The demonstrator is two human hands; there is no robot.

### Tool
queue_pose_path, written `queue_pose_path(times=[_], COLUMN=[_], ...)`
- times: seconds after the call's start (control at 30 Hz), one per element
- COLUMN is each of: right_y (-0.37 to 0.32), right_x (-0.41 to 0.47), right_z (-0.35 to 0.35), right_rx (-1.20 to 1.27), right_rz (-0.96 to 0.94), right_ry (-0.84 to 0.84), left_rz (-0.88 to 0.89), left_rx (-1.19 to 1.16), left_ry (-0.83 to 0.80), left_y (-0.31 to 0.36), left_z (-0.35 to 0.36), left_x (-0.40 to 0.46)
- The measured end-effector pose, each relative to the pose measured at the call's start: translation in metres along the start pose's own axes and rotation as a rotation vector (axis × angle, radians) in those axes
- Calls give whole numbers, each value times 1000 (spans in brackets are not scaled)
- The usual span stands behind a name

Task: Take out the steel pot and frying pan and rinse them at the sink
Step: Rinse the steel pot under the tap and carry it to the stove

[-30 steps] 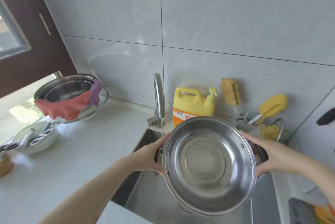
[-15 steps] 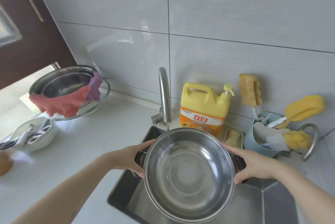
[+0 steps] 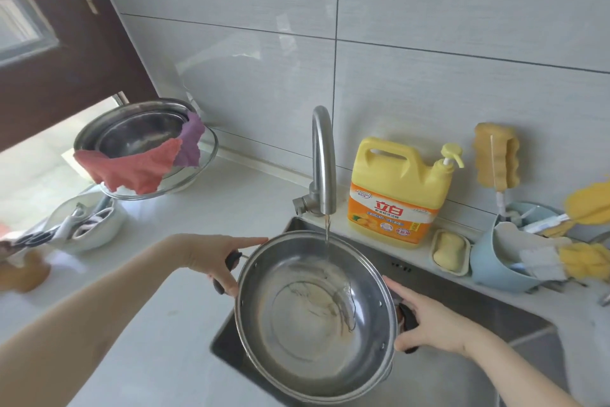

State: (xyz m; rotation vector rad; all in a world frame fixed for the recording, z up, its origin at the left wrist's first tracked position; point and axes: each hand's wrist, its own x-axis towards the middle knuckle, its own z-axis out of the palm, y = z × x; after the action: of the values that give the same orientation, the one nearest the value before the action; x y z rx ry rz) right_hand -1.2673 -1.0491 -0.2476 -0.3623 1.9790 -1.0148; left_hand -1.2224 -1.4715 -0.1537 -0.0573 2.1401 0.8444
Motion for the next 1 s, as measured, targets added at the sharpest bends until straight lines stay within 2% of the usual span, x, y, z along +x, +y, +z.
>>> queue_pose_path(times=[0.23, 0.37, 0.47, 0.63, 0.8, 0.9, 1.0], right_y=[-10, -25, -35, -53, -43, -25, -8], right_x=[0, -8, -16, -48, -72, -74, -67], right_z=[24, 2, -25, -65, -79, -63, -36], right_rx=[-23, -92, -175, -277, -106, -16, 19], right_rz=[-166, -241, -236, -159, -91, -68, -102], right_ry=[244, 298, 219, 90, -49, -30, 83], left_rz=[138, 174, 164, 161, 150, 136, 132], left_rx=[238, 234, 113, 2, 28, 79, 134], left_ry=[284, 377, 354, 201, 20, -26, 39], left_y=[14, 11, 9, 15, 39, 52, 57], left_z=[-10, -9, -2, 19, 26, 20, 9], left_x=[-16, -13, -10, 2, 9, 4, -3])
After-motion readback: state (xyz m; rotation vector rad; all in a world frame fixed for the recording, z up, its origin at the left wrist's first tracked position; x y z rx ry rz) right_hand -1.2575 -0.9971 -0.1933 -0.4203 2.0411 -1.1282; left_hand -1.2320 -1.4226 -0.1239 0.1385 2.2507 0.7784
